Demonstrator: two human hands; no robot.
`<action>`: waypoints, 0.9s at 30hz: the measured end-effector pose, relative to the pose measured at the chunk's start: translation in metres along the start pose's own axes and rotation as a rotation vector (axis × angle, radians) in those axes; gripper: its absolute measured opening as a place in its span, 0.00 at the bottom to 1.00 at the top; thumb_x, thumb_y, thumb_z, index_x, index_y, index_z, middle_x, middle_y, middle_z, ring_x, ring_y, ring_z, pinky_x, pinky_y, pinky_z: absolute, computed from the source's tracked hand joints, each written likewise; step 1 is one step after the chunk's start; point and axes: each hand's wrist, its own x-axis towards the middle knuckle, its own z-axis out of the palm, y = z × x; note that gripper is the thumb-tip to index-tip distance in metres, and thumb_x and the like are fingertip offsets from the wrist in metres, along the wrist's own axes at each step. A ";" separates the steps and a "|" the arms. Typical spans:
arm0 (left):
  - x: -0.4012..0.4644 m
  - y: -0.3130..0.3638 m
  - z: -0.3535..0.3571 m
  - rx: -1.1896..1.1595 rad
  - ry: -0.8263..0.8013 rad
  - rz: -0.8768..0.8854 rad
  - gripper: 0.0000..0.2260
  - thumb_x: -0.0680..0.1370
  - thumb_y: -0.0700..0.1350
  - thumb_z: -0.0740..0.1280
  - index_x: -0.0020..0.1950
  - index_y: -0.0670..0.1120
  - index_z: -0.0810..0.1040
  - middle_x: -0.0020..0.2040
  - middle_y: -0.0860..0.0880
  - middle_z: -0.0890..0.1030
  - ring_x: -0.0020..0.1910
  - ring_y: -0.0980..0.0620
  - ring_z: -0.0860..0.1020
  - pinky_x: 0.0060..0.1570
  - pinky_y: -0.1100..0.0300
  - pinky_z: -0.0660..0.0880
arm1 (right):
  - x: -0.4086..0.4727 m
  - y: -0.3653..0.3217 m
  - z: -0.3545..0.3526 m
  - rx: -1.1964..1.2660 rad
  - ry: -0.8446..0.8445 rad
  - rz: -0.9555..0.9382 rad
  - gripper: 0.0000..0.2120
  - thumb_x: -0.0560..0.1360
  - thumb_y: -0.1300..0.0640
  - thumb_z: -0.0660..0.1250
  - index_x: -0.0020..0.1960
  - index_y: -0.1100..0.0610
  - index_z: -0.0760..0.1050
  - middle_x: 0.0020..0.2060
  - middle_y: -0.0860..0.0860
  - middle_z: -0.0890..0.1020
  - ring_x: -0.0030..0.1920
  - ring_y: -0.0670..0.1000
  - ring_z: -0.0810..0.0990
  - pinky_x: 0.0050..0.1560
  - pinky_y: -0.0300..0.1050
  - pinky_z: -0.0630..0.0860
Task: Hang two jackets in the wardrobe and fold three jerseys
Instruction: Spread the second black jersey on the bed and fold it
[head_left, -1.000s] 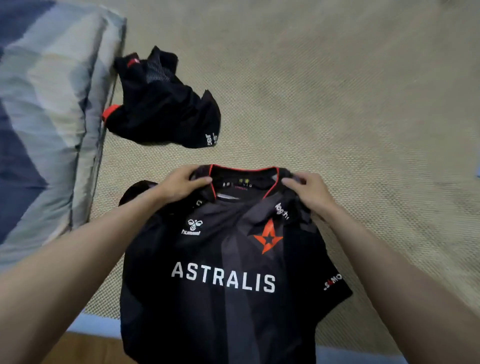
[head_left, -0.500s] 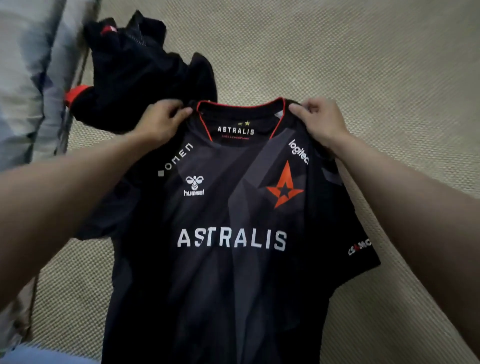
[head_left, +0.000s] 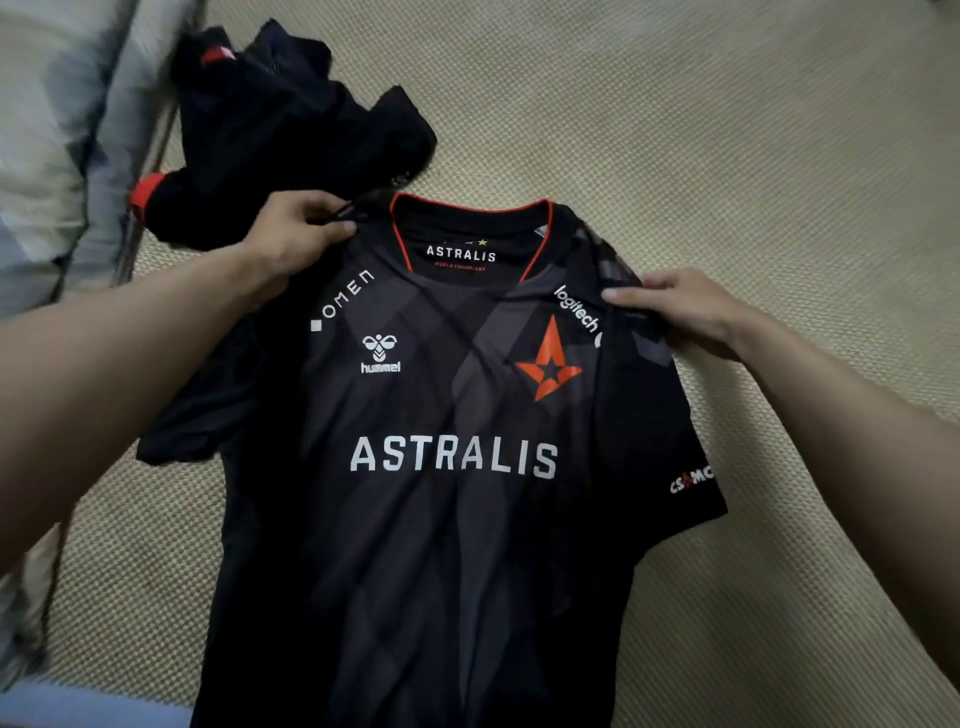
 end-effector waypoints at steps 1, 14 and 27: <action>-0.002 0.000 -0.001 -0.030 0.033 -0.008 0.07 0.78 0.41 0.72 0.47 0.54 0.82 0.45 0.52 0.82 0.50 0.51 0.79 0.50 0.63 0.77 | -0.008 0.003 -0.005 -0.013 -0.062 0.042 0.20 0.71 0.44 0.78 0.53 0.60 0.84 0.46 0.51 0.88 0.43 0.48 0.85 0.43 0.40 0.80; -0.081 -0.058 -0.090 0.440 -0.224 -0.268 0.27 0.67 0.49 0.81 0.62 0.46 0.76 0.54 0.45 0.82 0.53 0.46 0.80 0.57 0.53 0.75 | -0.107 0.090 -0.012 0.030 0.207 0.211 0.17 0.74 0.50 0.77 0.54 0.62 0.84 0.41 0.56 0.87 0.36 0.50 0.85 0.34 0.42 0.81; -0.105 -0.131 -0.136 0.269 0.109 -0.299 0.08 0.77 0.41 0.73 0.54 0.43 0.80 0.33 0.52 0.84 0.24 0.63 0.78 0.22 0.73 0.72 | -0.137 0.102 0.020 -0.729 0.885 0.179 0.21 0.76 0.57 0.69 0.65 0.64 0.72 0.62 0.63 0.77 0.64 0.65 0.74 0.68 0.61 0.67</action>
